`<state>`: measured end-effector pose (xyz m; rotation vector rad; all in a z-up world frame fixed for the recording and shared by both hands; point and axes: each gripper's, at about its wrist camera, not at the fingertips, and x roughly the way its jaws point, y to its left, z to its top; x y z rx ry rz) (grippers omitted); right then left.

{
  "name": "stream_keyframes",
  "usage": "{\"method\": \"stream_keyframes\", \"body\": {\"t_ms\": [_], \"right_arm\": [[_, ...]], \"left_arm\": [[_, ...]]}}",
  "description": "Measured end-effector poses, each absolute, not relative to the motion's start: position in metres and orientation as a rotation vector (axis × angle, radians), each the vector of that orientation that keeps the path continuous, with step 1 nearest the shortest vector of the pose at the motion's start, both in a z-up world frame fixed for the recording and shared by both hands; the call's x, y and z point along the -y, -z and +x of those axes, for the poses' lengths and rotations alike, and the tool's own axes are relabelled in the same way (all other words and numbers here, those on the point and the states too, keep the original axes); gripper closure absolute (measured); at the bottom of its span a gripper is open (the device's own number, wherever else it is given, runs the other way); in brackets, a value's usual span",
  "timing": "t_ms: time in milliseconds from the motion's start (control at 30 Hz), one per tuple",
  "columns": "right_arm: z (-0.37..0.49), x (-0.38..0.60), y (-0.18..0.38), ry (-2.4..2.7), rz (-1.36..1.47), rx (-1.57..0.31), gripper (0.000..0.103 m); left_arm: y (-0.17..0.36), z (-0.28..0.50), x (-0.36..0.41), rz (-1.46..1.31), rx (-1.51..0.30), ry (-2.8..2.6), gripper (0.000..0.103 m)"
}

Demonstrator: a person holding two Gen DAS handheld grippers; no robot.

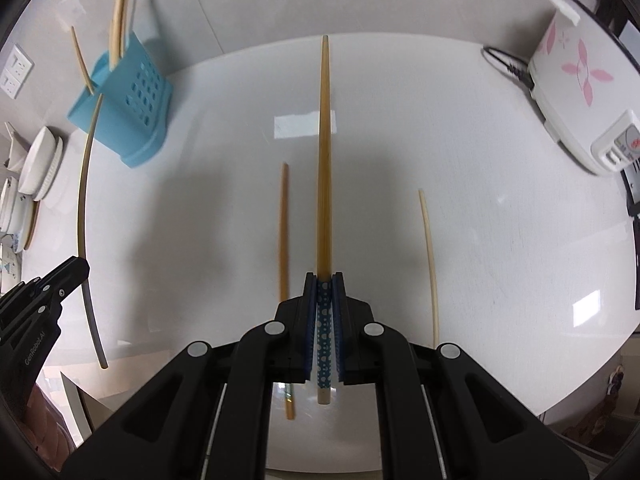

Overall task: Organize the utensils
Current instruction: 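Lift both held chopsticks and carry them over the blue utensil holder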

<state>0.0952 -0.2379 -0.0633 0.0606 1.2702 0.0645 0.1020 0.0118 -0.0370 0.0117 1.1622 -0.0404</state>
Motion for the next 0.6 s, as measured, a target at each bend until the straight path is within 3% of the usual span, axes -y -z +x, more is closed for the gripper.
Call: {"method": "stream_keyframes", "body": {"t_ms": [600], "right_arm": [[0.142, 0.199, 0.012, -0.133, 0.038, -1.105, 0.096]], "left_arm": [[-0.02, 0.13, -0.046, -0.053, -1.008, 0.027, 0.096]]}}
